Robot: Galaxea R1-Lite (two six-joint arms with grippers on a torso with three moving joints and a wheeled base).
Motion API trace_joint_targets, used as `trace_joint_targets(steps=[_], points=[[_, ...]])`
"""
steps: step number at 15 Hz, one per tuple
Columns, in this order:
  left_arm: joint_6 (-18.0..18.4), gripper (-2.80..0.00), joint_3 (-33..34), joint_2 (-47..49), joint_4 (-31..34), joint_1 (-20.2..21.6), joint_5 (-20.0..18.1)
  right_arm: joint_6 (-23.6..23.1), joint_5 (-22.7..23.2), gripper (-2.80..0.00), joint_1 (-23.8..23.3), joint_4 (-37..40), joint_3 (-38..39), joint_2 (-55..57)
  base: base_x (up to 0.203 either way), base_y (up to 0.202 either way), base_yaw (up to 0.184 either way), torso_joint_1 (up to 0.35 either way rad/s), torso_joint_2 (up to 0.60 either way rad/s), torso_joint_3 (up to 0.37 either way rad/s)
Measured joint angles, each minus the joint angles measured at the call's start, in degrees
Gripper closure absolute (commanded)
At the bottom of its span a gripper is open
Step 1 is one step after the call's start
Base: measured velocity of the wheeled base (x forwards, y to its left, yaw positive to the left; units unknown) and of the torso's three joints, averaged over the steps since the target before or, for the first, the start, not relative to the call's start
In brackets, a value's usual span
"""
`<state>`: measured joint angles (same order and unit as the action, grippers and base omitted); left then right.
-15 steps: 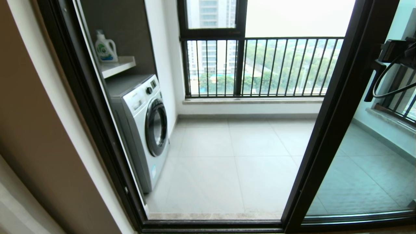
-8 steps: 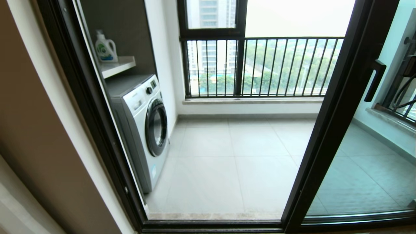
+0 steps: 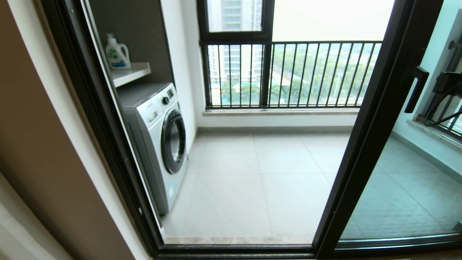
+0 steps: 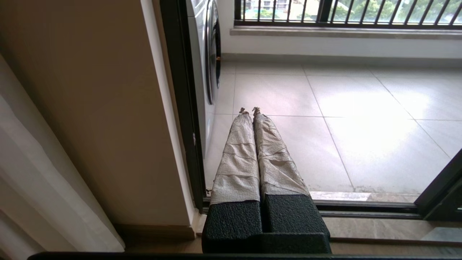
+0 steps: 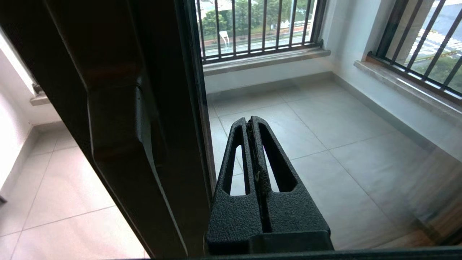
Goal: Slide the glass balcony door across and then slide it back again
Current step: Close the slid door
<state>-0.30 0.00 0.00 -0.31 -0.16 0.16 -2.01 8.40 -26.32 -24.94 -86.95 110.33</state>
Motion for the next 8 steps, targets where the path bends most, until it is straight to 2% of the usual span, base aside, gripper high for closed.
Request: trace_joint_targets(steps=[8], points=[[0.0,0.00,0.0,0.0,0.0,0.0,0.0,-0.1,-0.4,0.00,2.4,-0.1,-3.1,4.4,0.000,0.000,0.000,0.000,0.00,0.000]])
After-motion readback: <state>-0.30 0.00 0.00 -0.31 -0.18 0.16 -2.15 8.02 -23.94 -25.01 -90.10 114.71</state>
